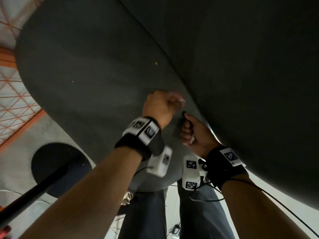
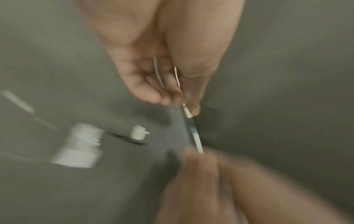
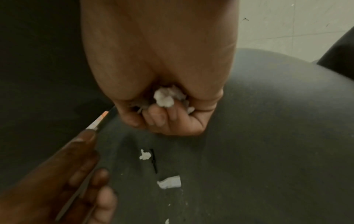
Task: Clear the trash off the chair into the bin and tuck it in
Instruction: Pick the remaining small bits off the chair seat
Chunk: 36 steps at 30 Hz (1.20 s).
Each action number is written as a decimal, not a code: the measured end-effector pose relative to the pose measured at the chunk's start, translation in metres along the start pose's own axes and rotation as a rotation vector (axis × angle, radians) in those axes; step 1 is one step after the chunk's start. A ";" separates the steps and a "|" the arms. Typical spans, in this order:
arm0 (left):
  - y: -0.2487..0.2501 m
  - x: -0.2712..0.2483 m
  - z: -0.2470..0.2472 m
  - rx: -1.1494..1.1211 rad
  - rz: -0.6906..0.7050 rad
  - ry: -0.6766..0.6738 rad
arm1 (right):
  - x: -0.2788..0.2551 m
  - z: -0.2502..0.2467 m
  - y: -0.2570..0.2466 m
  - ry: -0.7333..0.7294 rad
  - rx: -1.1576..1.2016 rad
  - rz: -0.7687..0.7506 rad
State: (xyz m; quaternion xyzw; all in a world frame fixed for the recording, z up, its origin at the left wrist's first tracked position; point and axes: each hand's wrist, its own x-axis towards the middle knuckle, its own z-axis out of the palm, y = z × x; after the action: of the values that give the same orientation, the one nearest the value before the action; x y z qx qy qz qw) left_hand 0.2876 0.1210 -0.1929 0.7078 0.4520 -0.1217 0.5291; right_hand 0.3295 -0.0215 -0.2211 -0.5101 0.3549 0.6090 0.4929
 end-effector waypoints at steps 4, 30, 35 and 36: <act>-0.011 -0.062 -0.007 0.248 0.198 -0.118 | 0.002 0.018 0.000 -0.083 0.017 -0.011; -0.070 -0.032 -0.016 0.907 0.667 -0.114 | -0.024 -0.003 0.015 0.211 -0.183 -0.145; -0.092 -0.027 -0.026 0.905 0.781 -0.108 | -0.023 -0.001 0.020 0.237 -0.212 -0.141; -0.092 -0.028 -0.026 0.896 0.782 -0.125 | -0.023 0.001 0.021 0.237 -0.218 -0.145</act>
State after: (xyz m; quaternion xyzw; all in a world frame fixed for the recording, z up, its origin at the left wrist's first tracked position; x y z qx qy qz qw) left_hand 0.1933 0.1322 -0.2228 0.9673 0.0303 -0.1380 0.2104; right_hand 0.3092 -0.0314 -0.2003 -0.6530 0.3047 0.5424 0.4319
